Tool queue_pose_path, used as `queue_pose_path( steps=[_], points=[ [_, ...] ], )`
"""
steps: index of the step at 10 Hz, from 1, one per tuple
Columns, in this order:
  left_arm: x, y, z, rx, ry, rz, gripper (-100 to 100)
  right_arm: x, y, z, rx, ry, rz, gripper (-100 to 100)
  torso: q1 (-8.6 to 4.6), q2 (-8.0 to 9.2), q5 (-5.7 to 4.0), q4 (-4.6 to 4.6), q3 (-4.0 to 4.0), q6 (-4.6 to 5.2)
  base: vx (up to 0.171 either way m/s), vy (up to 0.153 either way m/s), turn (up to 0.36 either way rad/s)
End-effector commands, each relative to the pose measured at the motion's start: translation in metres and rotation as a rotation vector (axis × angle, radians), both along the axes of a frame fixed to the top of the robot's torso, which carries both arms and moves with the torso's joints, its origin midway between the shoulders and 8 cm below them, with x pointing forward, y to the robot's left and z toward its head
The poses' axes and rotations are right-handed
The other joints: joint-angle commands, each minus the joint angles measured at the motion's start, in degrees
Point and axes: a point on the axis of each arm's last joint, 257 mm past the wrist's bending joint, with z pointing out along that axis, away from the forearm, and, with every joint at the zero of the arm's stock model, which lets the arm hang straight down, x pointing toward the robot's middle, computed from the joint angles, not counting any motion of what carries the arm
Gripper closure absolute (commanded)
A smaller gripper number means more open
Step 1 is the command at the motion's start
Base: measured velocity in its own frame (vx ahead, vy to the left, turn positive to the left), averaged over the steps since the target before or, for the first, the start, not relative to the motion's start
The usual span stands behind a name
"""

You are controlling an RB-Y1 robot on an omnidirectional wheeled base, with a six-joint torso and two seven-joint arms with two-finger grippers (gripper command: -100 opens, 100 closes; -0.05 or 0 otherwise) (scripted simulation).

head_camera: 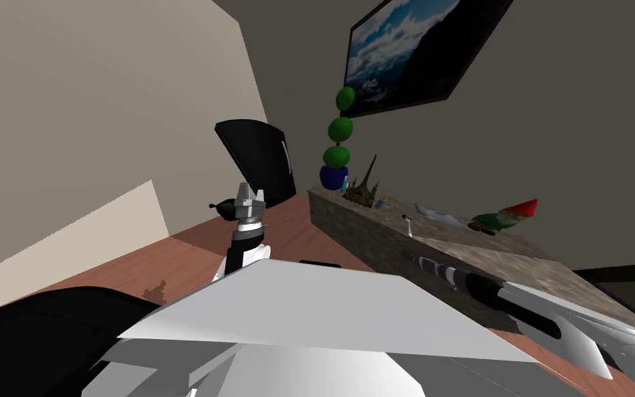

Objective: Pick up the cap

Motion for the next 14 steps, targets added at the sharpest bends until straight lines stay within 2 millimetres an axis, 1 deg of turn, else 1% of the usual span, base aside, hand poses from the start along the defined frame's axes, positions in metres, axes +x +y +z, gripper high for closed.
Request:
queue_pose_path(
  steps=[1,2,3,4,5,7,8,9,10,12,14],
  points=[
    [0.0,0.0,0.0,0.0,0.0,0.0,0,-0.015,-0.034,0.005,-0.065,0.042,-0.024,-100,0.0,0.0,0.0,0.0,0.0,0.0,0.098,-0.003,0.18],
    [0.0,0.0,0.0,0.0,0.0,0.0,0,-0.028,-0.057,0.006,-0.109,0.074,-0.046,-100,-0.02,-0.06,0.0,-0.01,-0.03,-0.03,0.153,-0.035,0.277],
    [0.0,0.0,0.0,0.0,0.0,0.0,0,-0.039,-0.083,0.013,-0.163,0.105,-0.061,-100,-0.11,-0.23,-0.01,-0.04,-0.13,-0.05,0.215,-0.058,0.259],
    [0.0,0.0,0.0,0.0,0.0,0.0,0,-0.039,-0.083,0.013,-0.163,0.105,-0.061,-100,-0.2,-0.46,-0.05,-0.1,-0.26,-0.05,0.168,-0.042,0.074],
    [0.0,0.0,0.0,0.0,0.0,0.0,0,-0.051,-0.103,0.018,-0.204,0.131,-0.078,-100,-0.14,-0.36,-0.04,-0.09,-0.22,0.02,0.167,-0.053,0.136],
    [0.0,0.0,0.0,0.0,0.0,0.0,0,-0.051,-0.103,0.018,-0.204,0.131,-0.078,-100,-0.16,-0.18,-0.06,-0.05,-0.12,0.01,0.067,-0.042,0.04],
    [0.0,0.0,0.0,0.0,0.0,0.0,0,-0.061,-0.121,0.023,-0.24,0.154,-0.094,-100,-0.06,0.09,-0.04,0.01,0.04,0.03,0.073,-0.048,0.136],
    [0.0,0.0,0.0,0.0,0.0,0.0,0,-0.061,-0.121,0.023,-0.24,0.154,-0.094,-100,-0.12,0.04,-0.03,0.01,0.03,-0.01,0.099,-0.074,0.091],
    [0.0,0.0,0.0,0.0,0.0,0.0,0,-0.071,-0.136,0.027,-0.27,0.174,-0.11,-100,-0.2,-0.03,-0.07,-0.01,-0.02,0.01,0.169,-0.108,0.156],
    [0.0,0.0,0.0,0.0,0.0,0.0,0,-0.089,-0.159,0.032,-0.316,0.207,-0.134,-100,-0.42,-0.59,-0.12,-0.13,-0.34,-0.02,0.275,-0.154,0.184],
    [0.0,0.0,0.0,0.001,0.0,0.0,0,-0.103,-0.171,0.033,-0.339,0.232,-0.149,-100,-0.87,-0.63,-0.21,-0.16,-0.38,-0.03,0.196,-0.247,0.155]
  ],
)
